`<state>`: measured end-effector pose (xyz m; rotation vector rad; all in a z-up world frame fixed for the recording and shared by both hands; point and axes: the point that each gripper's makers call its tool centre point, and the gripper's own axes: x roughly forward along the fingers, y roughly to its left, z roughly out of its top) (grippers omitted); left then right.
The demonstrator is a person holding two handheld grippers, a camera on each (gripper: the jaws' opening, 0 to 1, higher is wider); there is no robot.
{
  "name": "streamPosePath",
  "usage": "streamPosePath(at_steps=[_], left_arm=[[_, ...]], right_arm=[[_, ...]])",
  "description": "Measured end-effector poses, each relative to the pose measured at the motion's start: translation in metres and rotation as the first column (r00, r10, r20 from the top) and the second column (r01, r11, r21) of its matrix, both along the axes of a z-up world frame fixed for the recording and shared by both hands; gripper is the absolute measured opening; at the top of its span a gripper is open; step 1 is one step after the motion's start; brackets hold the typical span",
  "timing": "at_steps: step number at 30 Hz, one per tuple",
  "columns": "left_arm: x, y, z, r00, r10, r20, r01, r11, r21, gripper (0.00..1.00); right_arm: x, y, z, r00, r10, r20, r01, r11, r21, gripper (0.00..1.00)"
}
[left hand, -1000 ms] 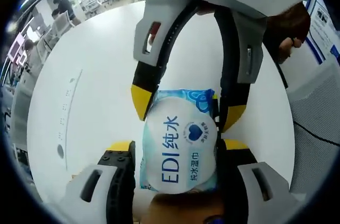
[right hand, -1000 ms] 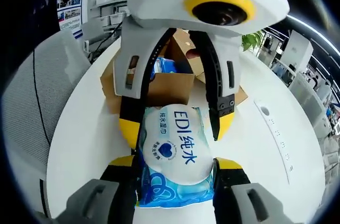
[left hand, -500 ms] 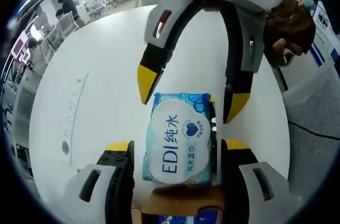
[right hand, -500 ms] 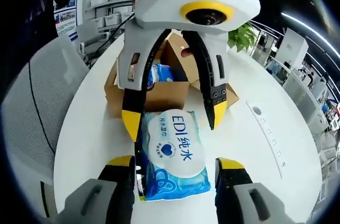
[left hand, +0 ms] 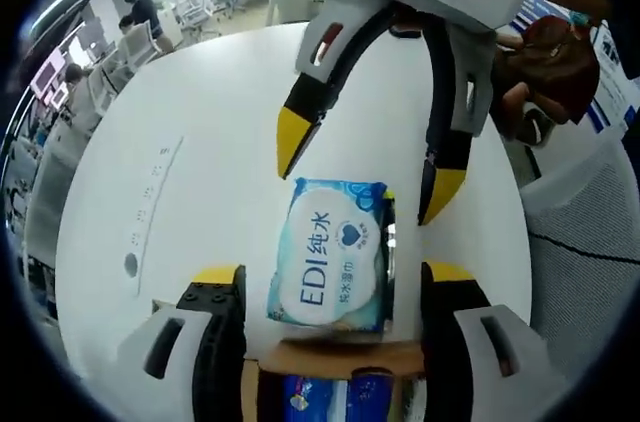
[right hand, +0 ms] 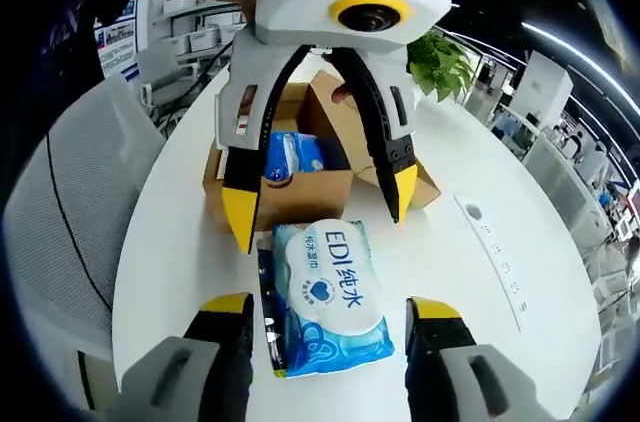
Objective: Operate the shoe box by opening the lid, removing the specified soft item, and placing it in the target area until the item is outside and the box remains undamaged.
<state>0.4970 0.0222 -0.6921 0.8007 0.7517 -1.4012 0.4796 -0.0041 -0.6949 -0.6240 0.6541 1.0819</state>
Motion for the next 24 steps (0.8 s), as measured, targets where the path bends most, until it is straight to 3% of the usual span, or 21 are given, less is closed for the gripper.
streamPosePath(at_steps=[14,24], left_arm=[[-0.01,0.013,0.032,0.995,0.09,-0.039,-0.094,0.988,-0.121,0.8],[-0.014,0.035,0.054,0.985,0.167,-0.033,-0.17,0.959,-0.225,0.87]], right_arm=[[-0.012,0.001,0.004,0.998,-0.05,-0.033,0.049,0.998,-0.024,0.6],[-0.016,0.01,0.015,0.998,-0.066,-0.012,0.066,0.998,-0.006,0.61]])
